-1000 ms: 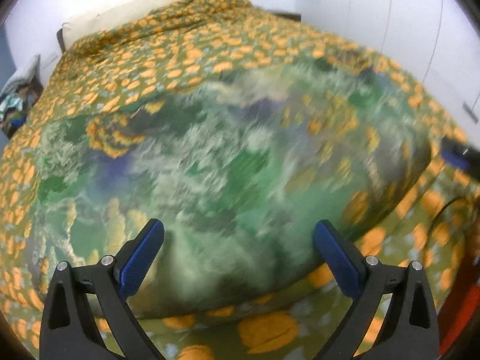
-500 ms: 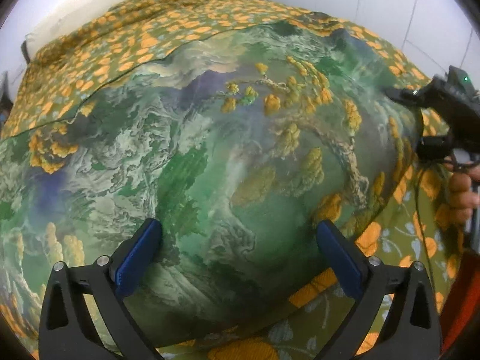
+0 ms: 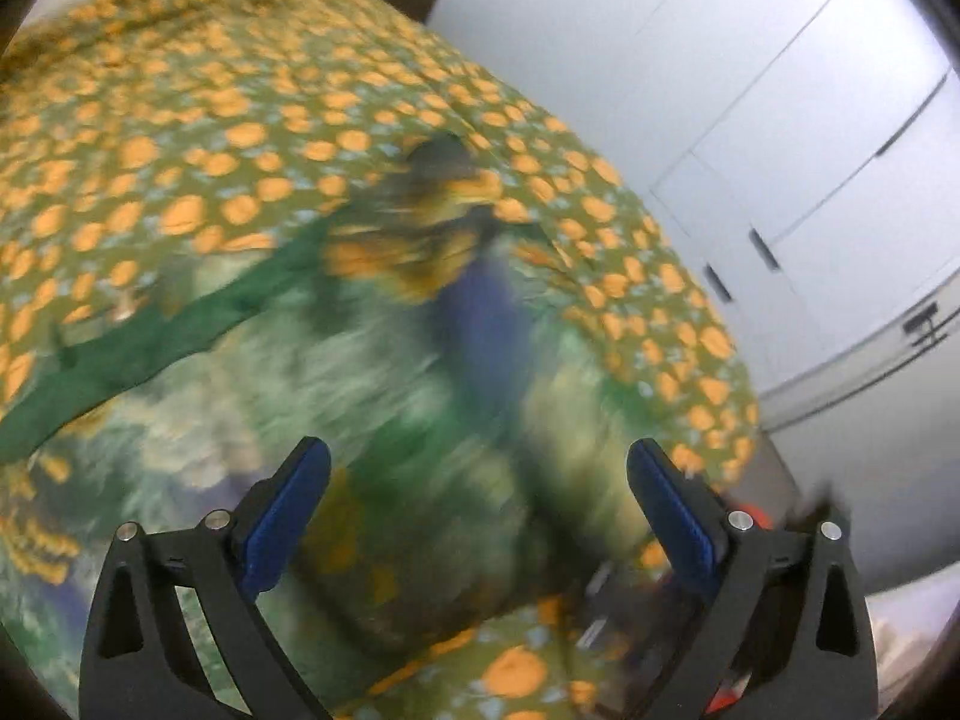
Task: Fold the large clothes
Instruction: 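Grasp the folded jacket bundle with both tools and lift it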
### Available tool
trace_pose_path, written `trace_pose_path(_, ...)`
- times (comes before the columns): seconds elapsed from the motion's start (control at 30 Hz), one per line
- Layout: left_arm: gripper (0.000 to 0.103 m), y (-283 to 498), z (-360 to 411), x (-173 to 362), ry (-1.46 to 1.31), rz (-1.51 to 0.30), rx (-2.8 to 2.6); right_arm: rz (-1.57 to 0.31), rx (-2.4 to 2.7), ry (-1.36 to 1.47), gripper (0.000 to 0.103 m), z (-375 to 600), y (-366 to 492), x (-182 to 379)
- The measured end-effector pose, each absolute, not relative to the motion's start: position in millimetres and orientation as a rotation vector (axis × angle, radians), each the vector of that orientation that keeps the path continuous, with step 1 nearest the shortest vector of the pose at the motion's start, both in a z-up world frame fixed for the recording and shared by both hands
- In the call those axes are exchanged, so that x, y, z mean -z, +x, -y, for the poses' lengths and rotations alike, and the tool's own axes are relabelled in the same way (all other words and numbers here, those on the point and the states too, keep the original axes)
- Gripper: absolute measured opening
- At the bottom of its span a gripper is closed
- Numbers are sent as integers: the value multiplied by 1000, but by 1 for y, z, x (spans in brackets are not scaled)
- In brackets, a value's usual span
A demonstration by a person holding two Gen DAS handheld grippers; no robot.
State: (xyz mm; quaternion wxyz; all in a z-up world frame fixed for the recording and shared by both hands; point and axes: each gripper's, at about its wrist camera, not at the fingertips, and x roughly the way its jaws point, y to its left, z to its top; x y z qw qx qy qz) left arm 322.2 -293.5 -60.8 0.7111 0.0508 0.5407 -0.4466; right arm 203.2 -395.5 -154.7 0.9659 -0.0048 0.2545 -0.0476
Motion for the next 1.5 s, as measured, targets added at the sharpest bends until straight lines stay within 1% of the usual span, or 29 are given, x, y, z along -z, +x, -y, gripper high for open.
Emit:
trace_pose_path(0.13,100,317,314,57,219,-1237,986,-446,62,-291,36,339,197,144)
trace_pose_path(0.23,101,303,316,58,346,-1233,894,-401,40,-514,36,297,191,151)
trace_pose_path(0.3,101,302,316,65,437,-1226,785,-378,26,-609,36,277,193,154)
trace_pose_path(0.33,98,300,312,69,475,-1214,736,-366,17,-643,36,270,192,156)
trace_pose_path(0.37,93,301,307,77,496,-1209,683,-356,9,-668,35,263,190,158)
trace_pose_path(0.4,68,306,302,81,486,-1215,664,-348,2,-687,35,259,189,159)
trace_pose_path(0.43,52,312,296,85,442,-1236,659,-342,-5,-700,35,255,188,160)
trace_pose_path(0.5,36,320,282,88,354,-1263,670,-354,-16,-705,35,255,187,164)
trace_pose_path(0.53,31,322,278,87,332,-1266,675,-355,-9,-707,36,255,187,166)
trace_pose_path(0.6,28,326,266,84,294,-1259,676,-344,-18,-699,46,256,184,164)
trace_pose_path(0.67,28,331,251,78,258,-1251,686,-313,-64,-646,77,258,172,155)
trace_pose_path(0.7,28,335,239,74,237,-1246,685,-309,-88,-612,86,258,164,152)
trace_pose_path(0.93,28,349,172,66,139,-1222,661,-313,-133,-261,90,301,142,118)
trace_pose_path(1.07,28,354,122,57,93,-1197,623,-347,-87,-160,90,325,145,115)
trace_pose_path(1.27,28,358,60,45,65,-1147,571,-416,-69,-114,90,334,153,123)
trace_pose_path(1.4,28,362,20,68,88,-1158,497,-450,-103,-96,90,325,160,127)
trace_pose_path(1.5,28,367,-10,105,67,-1206,419,-515,-160,-58,90,313,175,133)
